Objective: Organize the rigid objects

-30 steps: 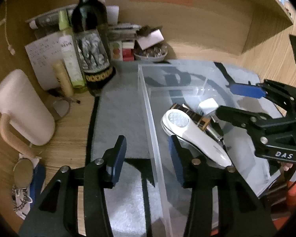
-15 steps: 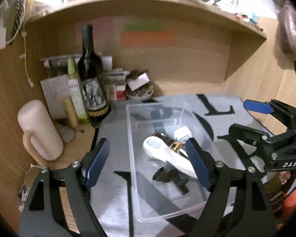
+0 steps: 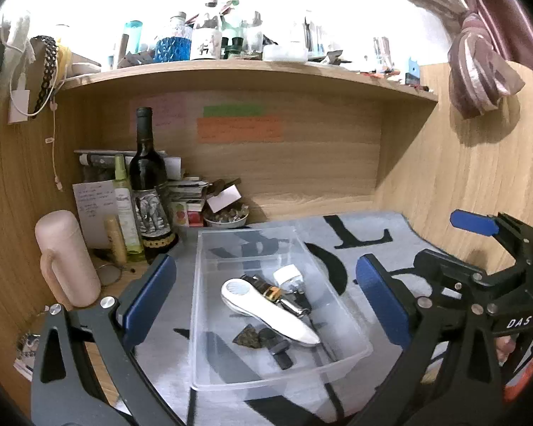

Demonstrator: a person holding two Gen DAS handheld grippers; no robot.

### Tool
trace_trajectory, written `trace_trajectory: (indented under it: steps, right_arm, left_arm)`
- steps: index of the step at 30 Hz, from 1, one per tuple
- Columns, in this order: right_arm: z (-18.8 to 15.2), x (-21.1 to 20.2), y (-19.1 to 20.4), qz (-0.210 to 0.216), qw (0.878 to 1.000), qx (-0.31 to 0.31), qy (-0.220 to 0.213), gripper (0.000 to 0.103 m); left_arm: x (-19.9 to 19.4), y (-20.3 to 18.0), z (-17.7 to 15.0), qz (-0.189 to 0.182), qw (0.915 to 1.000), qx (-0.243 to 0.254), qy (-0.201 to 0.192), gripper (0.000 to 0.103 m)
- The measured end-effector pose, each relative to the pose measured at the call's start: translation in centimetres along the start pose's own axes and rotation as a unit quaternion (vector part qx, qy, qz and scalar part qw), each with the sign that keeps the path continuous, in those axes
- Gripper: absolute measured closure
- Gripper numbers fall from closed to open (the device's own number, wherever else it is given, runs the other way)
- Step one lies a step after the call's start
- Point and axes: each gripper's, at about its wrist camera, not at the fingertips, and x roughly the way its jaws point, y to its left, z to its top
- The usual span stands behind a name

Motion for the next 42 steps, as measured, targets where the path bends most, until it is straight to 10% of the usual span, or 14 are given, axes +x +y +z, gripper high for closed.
trace_trajectory:
  steps: [42]
  right_arm:
    - [-2.6,-1.6,-2.0,-0.032,0.998,0.048,-0.021,0.000]
  left_arm:
    - [1.5,-2.0,-1.0,-0.008,0.9997,-0.006,-0.024,0.000]
